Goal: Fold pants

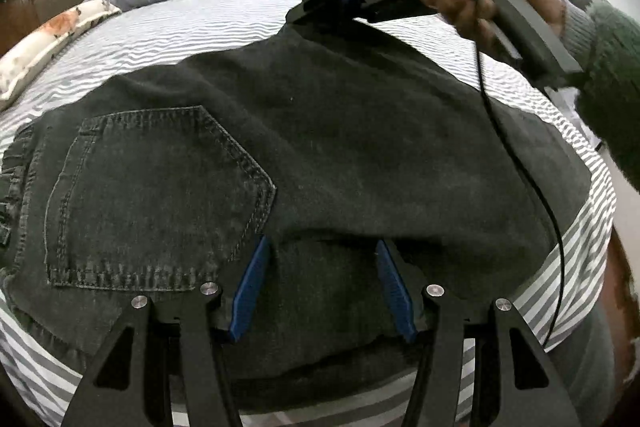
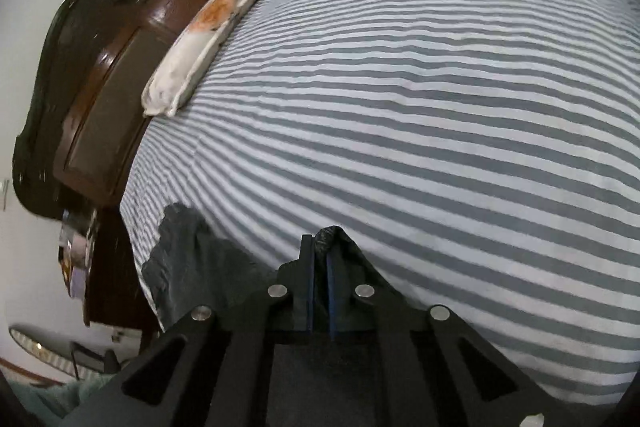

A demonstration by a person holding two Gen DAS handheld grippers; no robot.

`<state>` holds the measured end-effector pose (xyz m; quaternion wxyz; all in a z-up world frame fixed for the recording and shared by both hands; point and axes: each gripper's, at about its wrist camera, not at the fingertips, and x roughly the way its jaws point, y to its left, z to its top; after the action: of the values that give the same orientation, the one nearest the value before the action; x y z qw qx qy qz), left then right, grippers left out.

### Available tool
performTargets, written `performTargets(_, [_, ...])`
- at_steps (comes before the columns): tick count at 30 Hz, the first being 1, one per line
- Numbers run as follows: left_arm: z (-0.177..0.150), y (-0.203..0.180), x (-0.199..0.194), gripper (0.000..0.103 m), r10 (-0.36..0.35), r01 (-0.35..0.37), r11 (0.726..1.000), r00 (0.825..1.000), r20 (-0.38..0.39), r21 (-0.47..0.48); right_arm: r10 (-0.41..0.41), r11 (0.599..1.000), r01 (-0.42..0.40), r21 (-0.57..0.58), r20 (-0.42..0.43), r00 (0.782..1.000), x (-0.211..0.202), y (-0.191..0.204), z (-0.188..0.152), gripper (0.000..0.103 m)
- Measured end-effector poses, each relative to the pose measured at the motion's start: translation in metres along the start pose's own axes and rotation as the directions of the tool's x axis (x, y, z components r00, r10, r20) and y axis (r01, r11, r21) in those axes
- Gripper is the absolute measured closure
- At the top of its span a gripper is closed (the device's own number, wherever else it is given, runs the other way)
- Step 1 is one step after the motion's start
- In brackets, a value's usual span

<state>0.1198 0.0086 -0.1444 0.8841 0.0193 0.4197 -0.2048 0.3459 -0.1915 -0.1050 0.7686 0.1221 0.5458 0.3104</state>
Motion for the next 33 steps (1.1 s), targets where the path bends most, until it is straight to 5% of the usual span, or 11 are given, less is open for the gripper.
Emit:
performTargets(9, [-0.002,-0.007,0.001,0.046,0.019,-0.019,0.998,1.000,-0.006,0.053,-0.001,0.997,0.007,0.083,-0.064,0.998,0.044,-0.040,0.003,0.099])
performTargets(11, [0.007,-0.003,-0.003,0.046,-0.007,0.008,0.999,1.000,-0.022,0.031,-0.016,0.996,0.023,0.082,-0.082,0.997,0.037,-0.034,0.004,0.086])
performTargets(14, [0.025,0.004,-0.022,0.046,-0.022,0.022,1.000,0.999,0.050,-0.005,-0.132,0.991,0.132,0.010,0.025,0.991,0.001,-0.023,0.000,0.077])
performTargets(17, [0.045,0.006,-0.029,0.046,-0.001,0.001,1.000,0.995,0.102,0.004,-0.132,0.991,0.132,0.006,0.082,0.988,-0.026,-0.019,-0.013,0.077])
performTargets(21, [0.054,0.015,-0.001,0.046,0.017,-0.016,1.000,0.999,0.037,-0.023,-0.088,0.996,0.088,-0.003,0.040,0.995,-0.029,-0.014,-0.043,0.077])
performTargets(23, [0.050,0.026,0.016,0.046,0.061,-0.062,0.996,0.998,-0.026,-0.064,-0.139,0.990,0.139,-0.011,0.006,0.990,-0.013,-0.015,-0.056,0.078])
performTargets(24, [0.045,0.032,0.020,0.046,0.061,-0.064,0.995,0.997,-0.040,-0.077,-0.154,0.988,0.154,-0.011,-0.011,0.988,-0.006,-0.017,-0.058,0.078])
performTargets(26, [0.039,0.033,0.018,0.046,0.061,-0.062,0.996,0.998,-0.014,-0.064,-0.215,0.977,0.215,-0.001,-0.015,0.977,0.004,-0.028,-0.060,0.099])
performTargets(29, [0.035,0.032,0.016,0.046,0.081,-0.082,0.996,0.997,-0.009,-0.018,-0.221,0.972,0.217,0.092,0.035,0.975,-0.006,-0.048,-0.056,0.103])
performTargets(33, [0.038,0.028,0.009,0.046,0.093,-0.093,0.994,0.996,-0.016,-0.050,-0.312,0.946,0.301,0.120,0.087,0.946,-0.032,-0.054,-0.064,0.084])
